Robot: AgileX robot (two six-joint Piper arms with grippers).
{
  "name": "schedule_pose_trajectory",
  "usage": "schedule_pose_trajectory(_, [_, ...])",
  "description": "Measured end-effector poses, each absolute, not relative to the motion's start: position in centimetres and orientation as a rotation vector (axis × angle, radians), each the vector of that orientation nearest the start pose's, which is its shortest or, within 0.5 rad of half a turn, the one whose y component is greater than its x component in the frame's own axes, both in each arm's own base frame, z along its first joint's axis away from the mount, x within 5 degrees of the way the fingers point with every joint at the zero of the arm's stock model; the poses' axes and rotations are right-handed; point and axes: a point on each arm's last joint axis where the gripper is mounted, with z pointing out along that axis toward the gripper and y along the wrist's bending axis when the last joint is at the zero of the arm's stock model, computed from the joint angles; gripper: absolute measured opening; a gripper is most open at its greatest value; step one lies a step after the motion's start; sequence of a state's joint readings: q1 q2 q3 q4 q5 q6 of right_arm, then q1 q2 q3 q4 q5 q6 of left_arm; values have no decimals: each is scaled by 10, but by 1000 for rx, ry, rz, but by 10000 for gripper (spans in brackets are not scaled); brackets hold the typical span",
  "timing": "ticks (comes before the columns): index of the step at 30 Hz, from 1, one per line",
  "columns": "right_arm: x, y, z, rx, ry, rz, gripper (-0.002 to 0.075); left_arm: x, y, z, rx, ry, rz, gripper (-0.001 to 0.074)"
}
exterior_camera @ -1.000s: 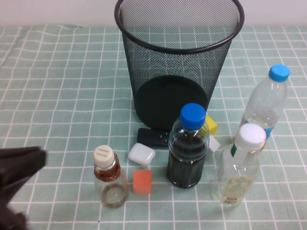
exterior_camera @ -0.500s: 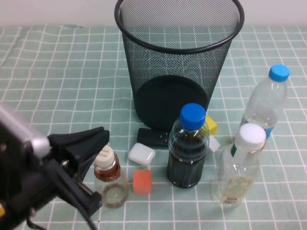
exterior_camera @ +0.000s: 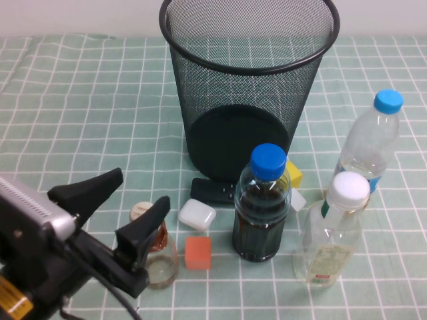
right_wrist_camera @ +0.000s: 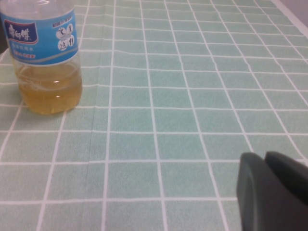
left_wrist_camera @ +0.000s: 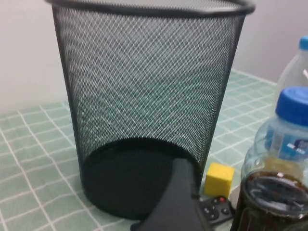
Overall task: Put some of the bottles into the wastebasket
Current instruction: Pick up a bottle from the table with left arm
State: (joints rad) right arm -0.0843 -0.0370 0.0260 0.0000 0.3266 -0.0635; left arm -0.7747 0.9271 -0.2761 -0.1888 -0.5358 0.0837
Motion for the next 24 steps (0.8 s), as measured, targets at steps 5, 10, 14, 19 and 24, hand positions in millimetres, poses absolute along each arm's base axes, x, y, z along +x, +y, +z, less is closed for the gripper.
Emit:
schedule_pose_trajectory(5, [52,-4,177,19,1800,-106,-7,142,-125,239,478,1618,-562,546])
schedule_pose_trajectory(10, [52,-4,177,19,1800,-106,-7,153,-131,219,450,1710,-533,552])
schedule_pose_trajectory(14, [52,-4,177,19,1800,-106,-7,159,-135,205,463,1765,-505,493])
schedule_pose_trajectory(19, [52,-4,177,19,1800,-106,-7,163,-138,196,467,1780,-487,298])
schedule_pose_trajectory(24, [52,-4,177,19,1800,-106,-7,168,-144,205,467,1841,-487,296])
